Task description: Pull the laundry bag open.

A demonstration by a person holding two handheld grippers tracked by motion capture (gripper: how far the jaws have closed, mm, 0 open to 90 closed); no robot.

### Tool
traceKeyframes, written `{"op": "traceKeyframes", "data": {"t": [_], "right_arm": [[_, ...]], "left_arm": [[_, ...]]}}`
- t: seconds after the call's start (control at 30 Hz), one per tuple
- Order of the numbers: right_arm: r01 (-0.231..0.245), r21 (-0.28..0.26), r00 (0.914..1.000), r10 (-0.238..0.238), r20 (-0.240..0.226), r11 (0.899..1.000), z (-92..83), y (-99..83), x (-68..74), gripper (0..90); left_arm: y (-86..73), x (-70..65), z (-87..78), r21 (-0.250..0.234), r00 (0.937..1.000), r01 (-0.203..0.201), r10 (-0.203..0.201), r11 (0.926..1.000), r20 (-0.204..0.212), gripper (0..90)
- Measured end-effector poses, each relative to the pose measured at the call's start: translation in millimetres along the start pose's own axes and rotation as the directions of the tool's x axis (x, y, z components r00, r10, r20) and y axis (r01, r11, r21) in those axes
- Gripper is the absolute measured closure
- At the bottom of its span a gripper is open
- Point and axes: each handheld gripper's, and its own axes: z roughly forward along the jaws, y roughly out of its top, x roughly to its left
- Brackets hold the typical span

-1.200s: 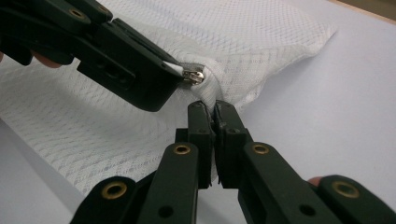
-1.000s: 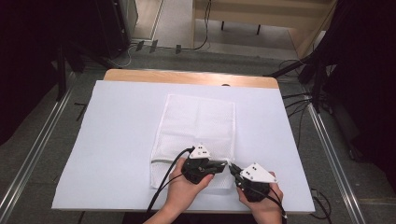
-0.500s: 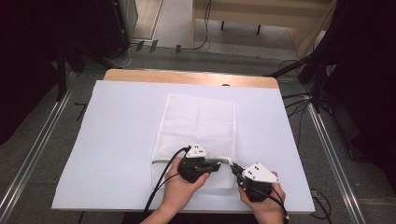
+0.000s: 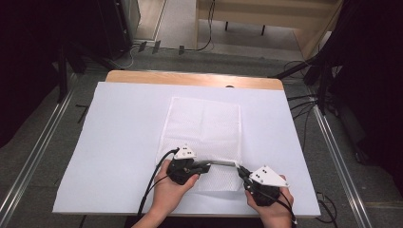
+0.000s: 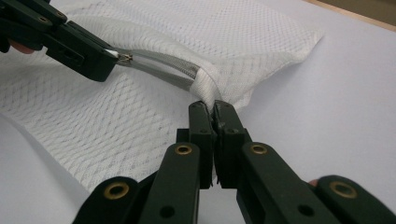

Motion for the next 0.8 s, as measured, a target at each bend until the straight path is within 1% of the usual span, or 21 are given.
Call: {"op": "traceKeyframes", "data": {"t": [0.07,0.17,0.23,0.3,0.33,0.4,0.53,0.7,0.8], "right_arm": [[-0.004,-0.001,1.0000,0.004,0.002,1.000,-0.3,0.3,-0.3,88.7],[-0.005,-0.003,1.0000,0.005,0.004,1.000,-0.8,0.9,-1.2,88.7],[-0.007,-0.002,1.0000,0.007,0.006,1.000,-1.7,1.1,-1.3,88.7],[-0.004,-0.003,1.0000,0.005,0.005,1.000,-2.5,1.4,-1.3,88.7],[-0.004,-0.004,1.0000,0.004,0.007,1.000,-2.8,1.5,-1.2,88.7],[-0.003,-0.006,0.9998,0.003,0.017,1.000,-3.7,1.7,-1.7,88.7],[-0.021,-0.012,0.9994,0.022,0.027,1.000,-7.3,1.6,-7.1,88.7],[-0.030,-0.014,0.9991,0.030,0.031,0.999,-8.5,1.1,-9.9,88.8],[-0.032,-0.016,0.9989,0.032,0.035,0.999,-8.4,1.2,-11.4,88.7]], "left_arm": [[-2.1,4.0,-3.5,0.004,0.9999,0.007,-0.007,1.0000,-0.008,88.1],[-5.7,10.1,-7.6,-0.001,0.9996,0.026,-0.026,0.9997,-0.008,88.1],[-8.3,13.6,-10.6,0.005,0.9996,0.025,-0.025,0.9997,-0.017,88.1],[-11.5,16.6,-13.6,0.005,0.9992,0.033,-0.033,0.9994,-0.022,88.1],[-13.0,18.7,-15.5,0.009,0.9990,0.031,-0.031,0.9995,-0.034,88.0],[-17.0,24.6,-20.3,0.009,0.9976,0.045,-0.044,0.9990,-0.054,88.0],[-26.1,39.2,-33.5,-0.002,0.9936,0.084,-0.084,0.9965,-0.075,88.0],[-35.7,50.8,-48.3,-0.002,0.9904,0.101,-0.100,0.9949,-0.095,88.0],[-39.7,54.9,-56.3,0.004,0.9890,0.102,-0.101,0.9948,-0.108,88.0]]}}
